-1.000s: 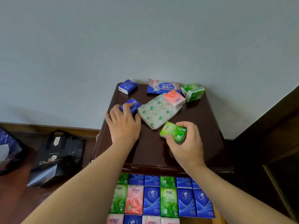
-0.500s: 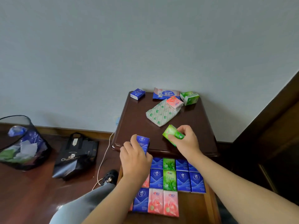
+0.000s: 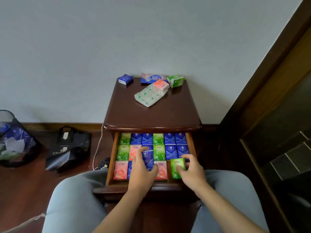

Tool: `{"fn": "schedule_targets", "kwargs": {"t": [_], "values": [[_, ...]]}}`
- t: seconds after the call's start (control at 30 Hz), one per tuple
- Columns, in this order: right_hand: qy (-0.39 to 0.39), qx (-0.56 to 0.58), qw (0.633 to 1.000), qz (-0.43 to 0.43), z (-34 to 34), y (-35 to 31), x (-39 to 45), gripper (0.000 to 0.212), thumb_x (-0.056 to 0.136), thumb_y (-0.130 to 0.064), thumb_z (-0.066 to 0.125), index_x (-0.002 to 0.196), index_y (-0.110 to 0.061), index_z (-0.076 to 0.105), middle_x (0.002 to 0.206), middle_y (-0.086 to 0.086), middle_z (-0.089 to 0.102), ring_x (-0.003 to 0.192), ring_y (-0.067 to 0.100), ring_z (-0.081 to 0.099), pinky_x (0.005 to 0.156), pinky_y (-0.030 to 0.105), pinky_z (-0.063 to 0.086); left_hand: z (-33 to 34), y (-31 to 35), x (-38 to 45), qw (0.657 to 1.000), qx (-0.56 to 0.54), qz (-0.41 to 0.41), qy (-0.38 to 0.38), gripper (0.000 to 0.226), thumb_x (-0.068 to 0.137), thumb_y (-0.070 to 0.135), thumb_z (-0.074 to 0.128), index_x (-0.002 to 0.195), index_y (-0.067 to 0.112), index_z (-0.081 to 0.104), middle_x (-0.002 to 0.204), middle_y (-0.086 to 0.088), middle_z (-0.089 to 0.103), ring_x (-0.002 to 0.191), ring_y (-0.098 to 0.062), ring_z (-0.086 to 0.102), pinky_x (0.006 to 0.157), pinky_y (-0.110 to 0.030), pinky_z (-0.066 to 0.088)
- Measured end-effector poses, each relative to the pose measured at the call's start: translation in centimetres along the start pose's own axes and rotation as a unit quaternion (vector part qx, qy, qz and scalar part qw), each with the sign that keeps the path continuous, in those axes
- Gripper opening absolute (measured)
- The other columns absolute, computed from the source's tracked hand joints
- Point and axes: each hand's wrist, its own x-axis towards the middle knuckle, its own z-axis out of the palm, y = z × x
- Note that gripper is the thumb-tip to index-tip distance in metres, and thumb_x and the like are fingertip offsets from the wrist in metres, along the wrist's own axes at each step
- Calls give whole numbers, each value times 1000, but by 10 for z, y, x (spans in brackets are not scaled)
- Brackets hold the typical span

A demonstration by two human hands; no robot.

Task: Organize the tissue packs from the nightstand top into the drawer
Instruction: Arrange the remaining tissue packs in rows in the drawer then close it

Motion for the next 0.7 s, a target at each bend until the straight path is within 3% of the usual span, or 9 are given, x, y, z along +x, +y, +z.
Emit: {"fn": "schedule_targets", "kwargs": {"t": [0.13, 0.27, 0.37, 0.43, 0.6, 0.7], "values": [[-15, -57, 998, 37, 9, 1, 7, 42, 90, -21, 78, 129, -19, 59, 124, 3, 71, 114, 23, 68, 93, 35, 55, -4, -1, -1, 998, 19, 21, -51, 68, 85, 25, 84, 128, 51, 38, 132, 16, 50, 117, 5, 53, 83, -6, 46], [-19, -145, 987, 60, 16, 0, 14, 37, 90, -36, 78, 121, -18, 66, 122, 2, 73, 114, 24, 68, 95, 39, 57, -5, -2, 1, 997, 16, 24, -71, 68, 83, 26, 86, 125, 54, 40, 134, 20, 50, 120, 2, 53, 84, -8, 43], [-7, -208, 977, 53, 23, -2, 15, 37, 93, -42, 74, 120, -17, 66, 122, 5, 72, 112, 26, 69, 89, 36, 58, -5, -3, 1, 998, 4, 18, -67, 67, 86, 24, 84, 130, 51, 40, 137, 20, 49, 123, 0, 53, 76, 0, 46], [-1, -237, 970, 53, 27, -4, 13, 38, 95, -45, 70, 120, -17, 64, 121, 5, 70, 110, 27, 69, 86, 37, 58, -5, -3, -1, 998, -3, 21, -60, 66, 89, 22, 81, 133, 49, 40, 139, 20, 49, 125, 0, 53, 79, 4, 42], [5, -276, 959, 65, 31, -7, 11, 35, 98, -49, 64, 117, -21, 63, 118, 3, 69, 108, 26, 69, 83, 39, 58, -4, -5, -3, 998, 2, 28, -57, 58, 93, 24, 77, 131, 49, 42, 134, 21, 50, 116, 23, 46, 77, 4, 42], [1, -276, 959, 59, 31, -8, 11, 33, 98, -50, 64, 117, -22, 63, 118, 2, 69, 108, 25, 68, 83, 38, 57, -2, -5, 0, 998, 3, 19, -64, 53, 95, 26, 73, 130, 51, 42, 131, 20, 52, 112, 22, 48, 72, 5, 42]]}}
